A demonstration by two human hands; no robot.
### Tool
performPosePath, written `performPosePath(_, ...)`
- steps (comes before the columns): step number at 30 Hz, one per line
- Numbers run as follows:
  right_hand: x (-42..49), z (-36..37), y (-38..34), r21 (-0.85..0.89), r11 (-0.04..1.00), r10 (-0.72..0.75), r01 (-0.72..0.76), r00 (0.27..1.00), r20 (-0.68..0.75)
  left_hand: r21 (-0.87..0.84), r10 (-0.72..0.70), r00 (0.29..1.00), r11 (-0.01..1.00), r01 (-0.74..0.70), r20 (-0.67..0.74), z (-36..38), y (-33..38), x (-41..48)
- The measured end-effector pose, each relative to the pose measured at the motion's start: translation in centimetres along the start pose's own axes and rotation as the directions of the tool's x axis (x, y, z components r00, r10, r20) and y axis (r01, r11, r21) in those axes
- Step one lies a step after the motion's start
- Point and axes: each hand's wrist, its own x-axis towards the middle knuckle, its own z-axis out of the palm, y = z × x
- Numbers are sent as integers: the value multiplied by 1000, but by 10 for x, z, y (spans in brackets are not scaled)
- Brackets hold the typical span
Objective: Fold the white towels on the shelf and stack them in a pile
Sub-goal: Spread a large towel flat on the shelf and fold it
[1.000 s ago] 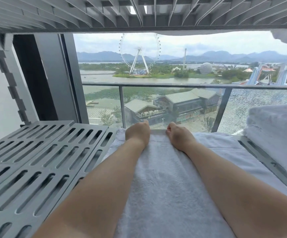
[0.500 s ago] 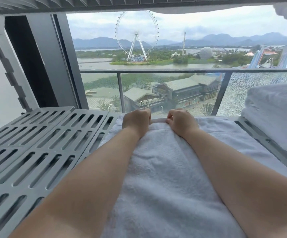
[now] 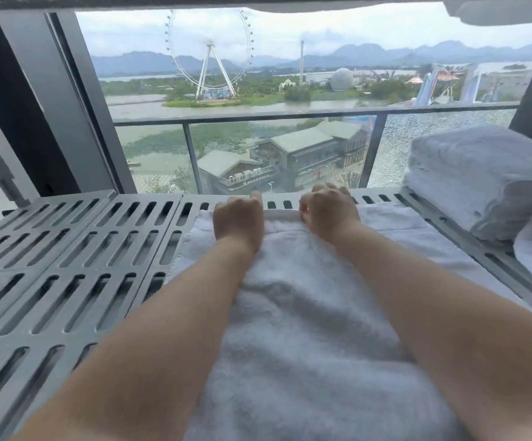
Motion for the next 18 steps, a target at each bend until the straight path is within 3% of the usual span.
performPosePath(7, 19, -8, 3, 89, 995, -51, 34, 980, 194, -29, -51, 997, 998, 49, -50, 14, 1, 1)
performPosePath(11, 14, 7, 1, 65, 997, -42, 48, 996, -79, -57, -78, 995, 996, 75, -56, 14, 0, -1)
performPosePath(14, 9, 19, 3, 58, 998, -9, 24, 969, -246, 31, -22, 999, 999, 23, -25, 9, -4, 17)
performPosePath(18, 12, 27, 7, 110, 994, 33, -17, 989, -142, 133, -42, 995, 991, 29, 94, 2, -3, 47)
